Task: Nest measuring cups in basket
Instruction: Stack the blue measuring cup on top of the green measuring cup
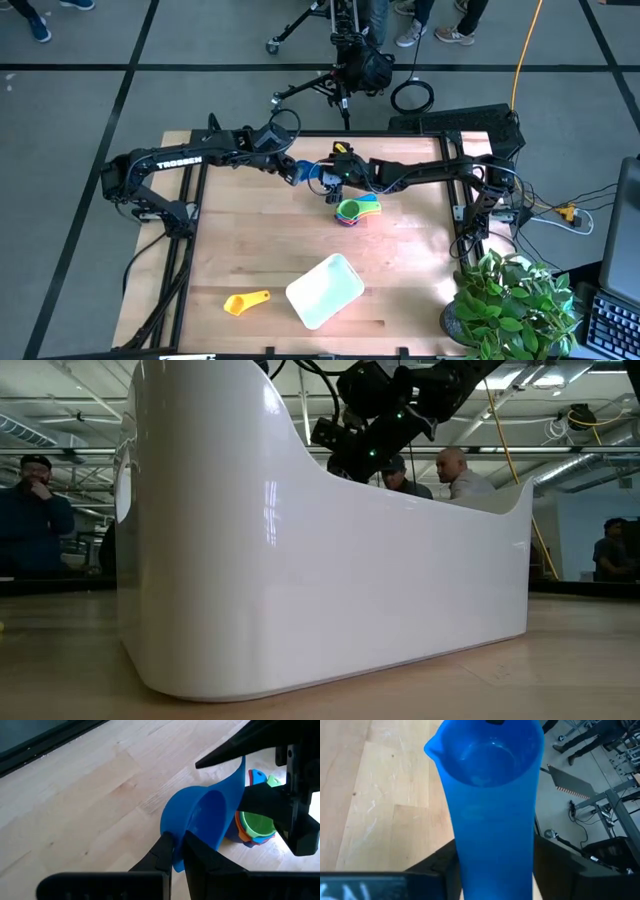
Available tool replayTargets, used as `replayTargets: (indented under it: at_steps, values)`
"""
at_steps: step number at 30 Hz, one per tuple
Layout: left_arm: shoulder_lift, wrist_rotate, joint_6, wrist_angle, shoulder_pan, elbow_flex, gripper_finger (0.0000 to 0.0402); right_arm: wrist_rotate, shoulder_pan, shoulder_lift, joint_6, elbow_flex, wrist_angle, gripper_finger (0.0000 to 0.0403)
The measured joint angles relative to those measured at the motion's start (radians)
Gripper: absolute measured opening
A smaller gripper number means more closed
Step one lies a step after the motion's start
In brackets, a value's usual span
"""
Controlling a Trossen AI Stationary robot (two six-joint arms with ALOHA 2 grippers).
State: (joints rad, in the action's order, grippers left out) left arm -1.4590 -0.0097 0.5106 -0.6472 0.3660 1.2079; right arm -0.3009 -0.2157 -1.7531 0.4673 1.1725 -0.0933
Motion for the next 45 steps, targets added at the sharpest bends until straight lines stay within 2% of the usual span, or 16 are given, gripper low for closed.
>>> replayTargets:
  at_steps: [8,18,26,31,39,45]
  values:
    - [0.0,-0.001,-0.005,0.003,0.0,0.0,0.0023,-0.007,0.0,0.0,0.013,-0.001,0.009,0.0119]
    - [0.0,0.003,-0.011,0.006,0.0,0.0,0.0023,-0.01,0.0,0.0,0.016,-0.001,0.02,0.0124]
    - [0.0,0.019,-0.032,0.004,-0.003,0.0,0.0118,-0.017,-0.002,0.002,0.008,-0.001,0.079,0.0117]
    - [0.0,0.018,-0.051,0.006,-0.002,0.0,0.0147,-0.01,-0.002,0.017,-0.004,-0.001,0.124,0.0118]
    - [0.056,0.012,-0.121,0.002,-0.002,-0.001,0.0155,0.175,-0.028,0.139,-0.066,-0.001,0.285,0.0117]
    - [0.161,0.005,-0.2,0.017,-0.039,-0.001,0.0156,0.33,-0.031,0.247,-0.062,-0.006,0.528,0.0117]
